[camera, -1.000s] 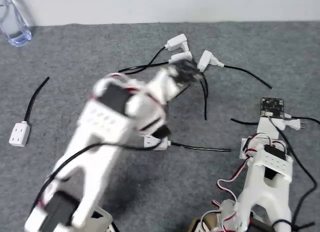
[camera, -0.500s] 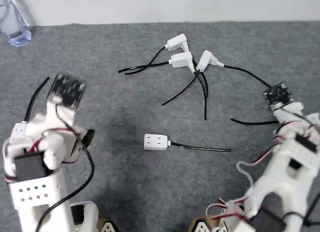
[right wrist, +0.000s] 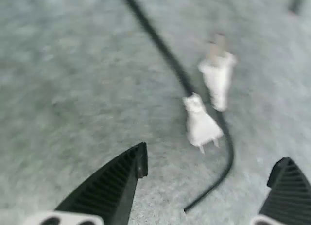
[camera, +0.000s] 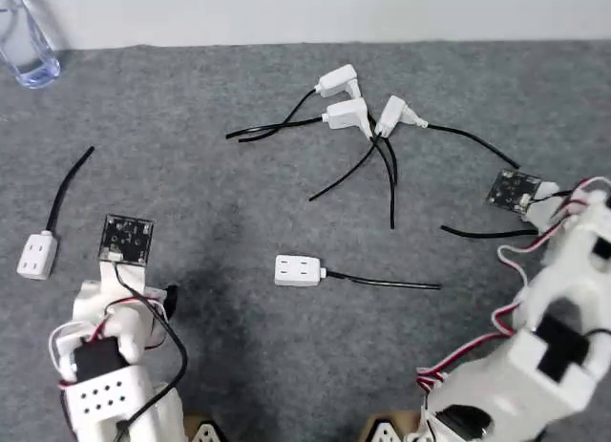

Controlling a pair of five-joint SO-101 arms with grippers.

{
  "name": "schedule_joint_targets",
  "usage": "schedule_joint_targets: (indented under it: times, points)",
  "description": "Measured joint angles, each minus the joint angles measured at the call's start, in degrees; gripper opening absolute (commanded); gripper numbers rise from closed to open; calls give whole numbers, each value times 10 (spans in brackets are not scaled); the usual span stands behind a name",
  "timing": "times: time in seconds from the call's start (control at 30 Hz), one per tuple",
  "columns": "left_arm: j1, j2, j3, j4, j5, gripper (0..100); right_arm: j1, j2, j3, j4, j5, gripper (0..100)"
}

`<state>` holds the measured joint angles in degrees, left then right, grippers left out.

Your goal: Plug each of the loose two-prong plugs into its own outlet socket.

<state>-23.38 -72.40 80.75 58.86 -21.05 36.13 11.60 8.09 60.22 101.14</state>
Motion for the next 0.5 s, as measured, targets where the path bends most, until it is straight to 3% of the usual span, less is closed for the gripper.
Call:
schedule_joint_targets:
  times: [0.1,0.3,0.5]
  points:
    - [0,-17,42,-12,7,283,0,48,-80,84,59,348]
    - [0,-47,69,-18,7,283,1,169,-229,141,106,149]
    - [1,-75,81,-18,7,284,11,280,-337,145,113,187]
